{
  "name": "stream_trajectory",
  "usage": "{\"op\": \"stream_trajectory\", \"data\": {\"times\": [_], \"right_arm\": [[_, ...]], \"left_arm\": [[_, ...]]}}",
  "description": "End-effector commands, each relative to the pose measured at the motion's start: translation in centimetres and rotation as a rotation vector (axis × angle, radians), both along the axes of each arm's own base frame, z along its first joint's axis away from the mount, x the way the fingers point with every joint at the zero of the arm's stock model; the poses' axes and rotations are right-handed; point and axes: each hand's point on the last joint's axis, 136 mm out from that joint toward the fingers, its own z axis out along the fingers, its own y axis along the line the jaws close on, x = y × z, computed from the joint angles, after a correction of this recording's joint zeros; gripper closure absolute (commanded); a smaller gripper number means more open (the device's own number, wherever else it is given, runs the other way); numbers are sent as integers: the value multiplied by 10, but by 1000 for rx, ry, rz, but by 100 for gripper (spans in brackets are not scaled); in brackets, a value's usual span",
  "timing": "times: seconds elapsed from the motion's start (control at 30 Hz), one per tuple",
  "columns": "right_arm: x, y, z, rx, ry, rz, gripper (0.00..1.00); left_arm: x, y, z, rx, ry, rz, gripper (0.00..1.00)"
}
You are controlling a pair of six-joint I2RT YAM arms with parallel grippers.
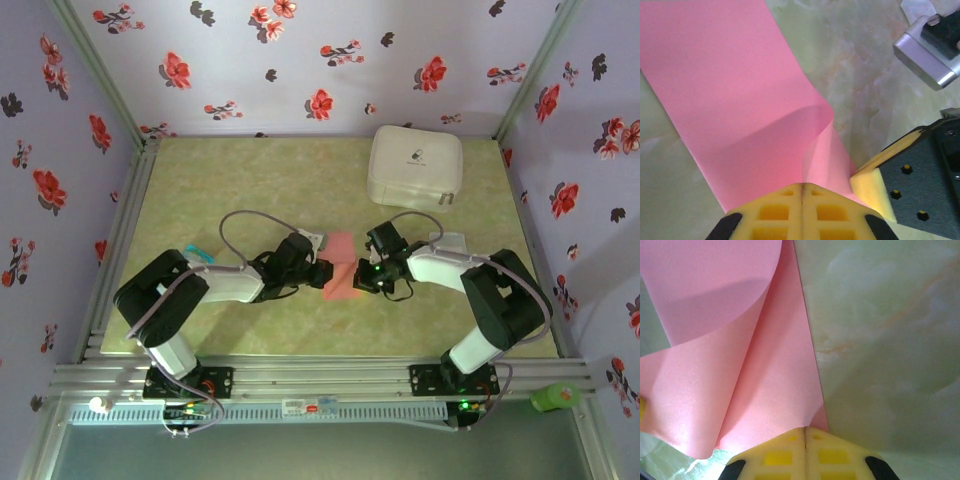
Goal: Fold a paper plane with a square sheet of paper (pick it up from the middle)
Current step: Fold the triangle a second time at the center of the table.
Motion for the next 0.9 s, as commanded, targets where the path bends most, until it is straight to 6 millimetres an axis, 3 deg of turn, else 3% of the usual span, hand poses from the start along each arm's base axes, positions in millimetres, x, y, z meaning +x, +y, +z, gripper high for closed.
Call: {"op": "stream_trajectory", "data": {"times": [0.0, 0.87], "right_arm": [[-15, -21, -19, -124, 63, 16, 99], [-12, -17, -15, -117, 65, 28, 99]], "left_arm": [[11, 1, -3, 14, -49, -1, 100], [20, 8, -21, 56, -75, 2, 100]]}}
